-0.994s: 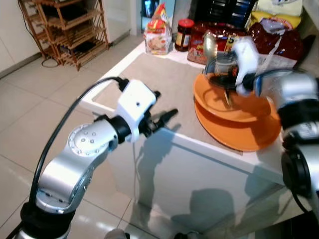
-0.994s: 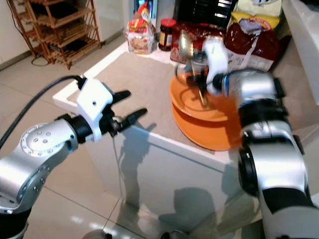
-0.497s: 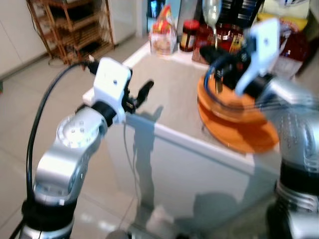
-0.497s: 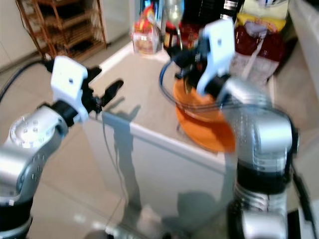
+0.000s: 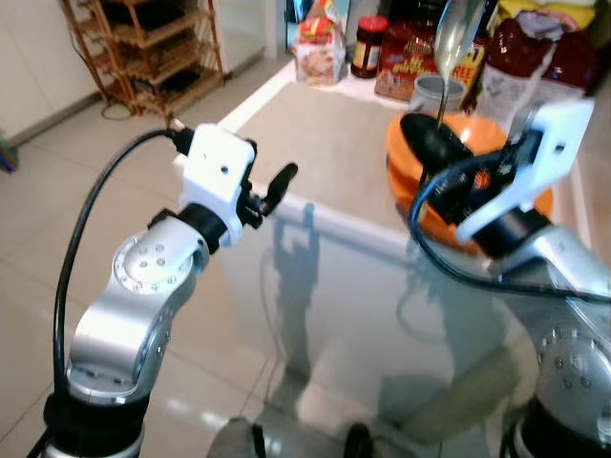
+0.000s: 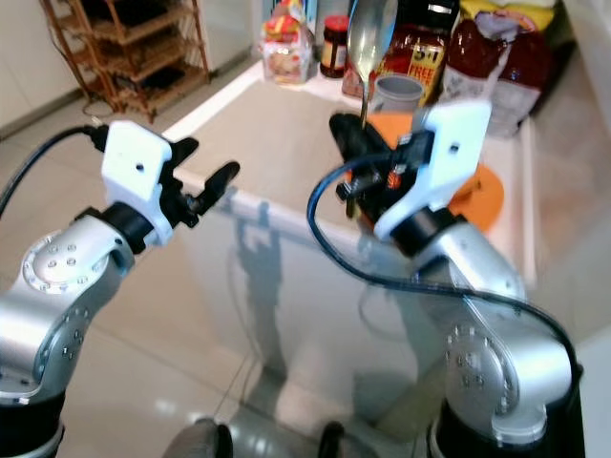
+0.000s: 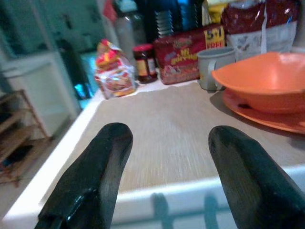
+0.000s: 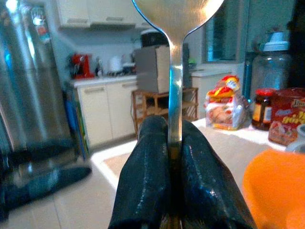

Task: Setting the table

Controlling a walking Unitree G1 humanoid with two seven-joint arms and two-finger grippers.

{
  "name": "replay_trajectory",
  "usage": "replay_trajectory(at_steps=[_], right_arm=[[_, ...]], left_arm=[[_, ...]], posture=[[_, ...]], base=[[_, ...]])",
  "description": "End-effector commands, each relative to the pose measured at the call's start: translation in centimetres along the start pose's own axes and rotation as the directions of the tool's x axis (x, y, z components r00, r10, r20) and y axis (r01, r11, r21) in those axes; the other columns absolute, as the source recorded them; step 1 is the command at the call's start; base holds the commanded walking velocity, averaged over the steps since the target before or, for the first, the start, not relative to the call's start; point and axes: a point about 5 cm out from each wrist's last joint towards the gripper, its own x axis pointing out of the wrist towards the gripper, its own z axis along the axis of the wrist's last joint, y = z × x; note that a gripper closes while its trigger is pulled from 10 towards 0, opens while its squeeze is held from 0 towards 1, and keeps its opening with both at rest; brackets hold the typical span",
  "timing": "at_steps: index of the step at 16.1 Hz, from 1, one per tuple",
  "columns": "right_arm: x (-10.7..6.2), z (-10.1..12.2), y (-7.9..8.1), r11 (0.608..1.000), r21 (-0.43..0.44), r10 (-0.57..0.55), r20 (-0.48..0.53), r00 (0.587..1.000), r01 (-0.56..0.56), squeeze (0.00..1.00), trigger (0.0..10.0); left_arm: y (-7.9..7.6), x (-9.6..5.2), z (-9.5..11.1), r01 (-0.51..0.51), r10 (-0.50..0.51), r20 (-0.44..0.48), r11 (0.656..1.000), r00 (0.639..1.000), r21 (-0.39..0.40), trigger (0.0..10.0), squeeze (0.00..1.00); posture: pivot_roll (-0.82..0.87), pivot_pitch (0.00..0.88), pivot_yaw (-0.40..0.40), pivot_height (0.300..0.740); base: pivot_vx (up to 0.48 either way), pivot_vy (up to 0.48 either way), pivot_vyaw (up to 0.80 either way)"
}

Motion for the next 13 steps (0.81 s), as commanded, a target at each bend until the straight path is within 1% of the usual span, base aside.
replay_trajectory(at_steps=[1, 2, 3, 4, 5, 6, 7, 8, 10, 12, 13], right_arm=[[-0.7, -0.5, 0.3, 0.998, -0.06, -0.004, -0.016, 1.0, 0.003, 0.0, 10.0], [-1.2, -1.7, 0.2, 0.998, -0.064, -0.026, -0.048, 0.999, 0.023, 0.0, 10.0], [-1.7, -2.8, -0.2, 0.996, -0.064, -0.072, -0.081, 0.994, 0.067, 0.0, 10.0], [-2.3, -4.2, -0.7, 0.99, -0.078, -0.124, -0.115, 0.986, 0.115, 0.0, 10.0], [-2.9, -5.7, -1.4, 0.977, -0.138, -0.181, -0.151, 0.972, 0.16, 0.0, 10.0], [-3.3, -6.5, -1.9, 0.963, -0.164, -0.24, -0.166, 0.956, 0.213, 0.0, 10.0], [-3.7, -7.2, -2.6, 0.946, -0.164, -0.306, -0.161, 0.938, 0.28, 0.0, 10.0], [-4.2, -7.9, -3.4, 0.922, -0.188, -0.367, -0.157, 0.917, 0.337, 0.0, 10.0], [-4.5, -8.2, -3.8, 0.903, -0.23, -0.4, -0.139, 0.906, 0.363, 0.0, 10.0], [-4.9, -8.6, -4.2, 0.89, -0.262, -0.424, -0.171, 0.889, 0.374, 0.0, 10.0], [-5.3, -8.9, -4.5, 0.88, -0.298, -0.435, -0.189, 0.881, 0.37, 0.0, 10.0]], left_arm=[[-0.1, -0.2, -0.4, -0.016, 0.016, -0.003, 1.0, 1.0, 0.003, 10.0, 0.0], [-0.1, -0.3, -1.0, -0.033, 0.033, -0.018, 0.999, 0.999, 0.002, 10.0, 0.0], [-0.2, -0.4, -1.7, -0.05, 0.05, -0.029, 0.999, 0.998, -0.008, 10.0, 0.0], [0.0, -0.5, -2.8, -0.091, 0.091, -0.045, 0.996, 0.995, -0.007, 10.0, 0.0], [-0.1, -0.6, -3.9, -0.124, 0.123, -0.067, 0.992, 0.99, -0.012, 10.0, 0.0], [-0.1, -0.5, -4.5, -0.138, 0.135, -0.083, 0.99, 0.987, -0.031, 10.0, 0.0], [-0.4, -0.4, -5.1, -0.142, 0.138, -0.1, 0.989, 0.985, -0.035, 10.0, 0.0], [-0.8, -0.3, -5.6, -0.143, 0.139, -0.109, 0.989, 0.984, -0.035, 10.0, 0.0], [-1.3, 0.2, -5.5, -0.128, 0.125, -0.094, 0.992, 0.988, -0.022, 10.0, 0.0], [-1.5, 0.5, -5.5, -0.116, 0.114, -0.087, 0.993, 0.99, -0.016, 10.0, 0.0], [-1.6, 0.7, -5.4, -0.111, 0.109, -0.078, 0.994, 0.991, -0.018, 10.0, 0.0]], posture=[[0.03, 0.033, -0.008, 0.74], [0.03, 0.036, -0.007, 0.74], [0.03, 0.036, -0.007, 0.74], [0.02, 0.04, -0.009, 0.74], [0.02, 0.043, -0.011, 0.74], [0.02, 0.045, -0.012, 0.74], [0.01, 0.046, -0.015, 0.74], [0.01, 0.047, -0.016, 0.74], [0.0, 0.049, -0.014, 0.74], [-0.01, 0.049, -0.01, 0.74], [-0.03, 0.05, -0.004, 0.74]], base=[[0.0, 0.0, 0.0], [0.0, 0.0, 0.0], [0.0, 0.0, 0.0], [0.0, 0.0, 0.0], [0.0, 0.0, 0.0], [0.0, -0.435, 0.0], [0.0, -0.48, 0.0], [0.0, -0.48, 0.0], [0.0, -0.48, 0.0], [0.0, -0.48, 0.0], [0.0, -0.48, 0.0]])
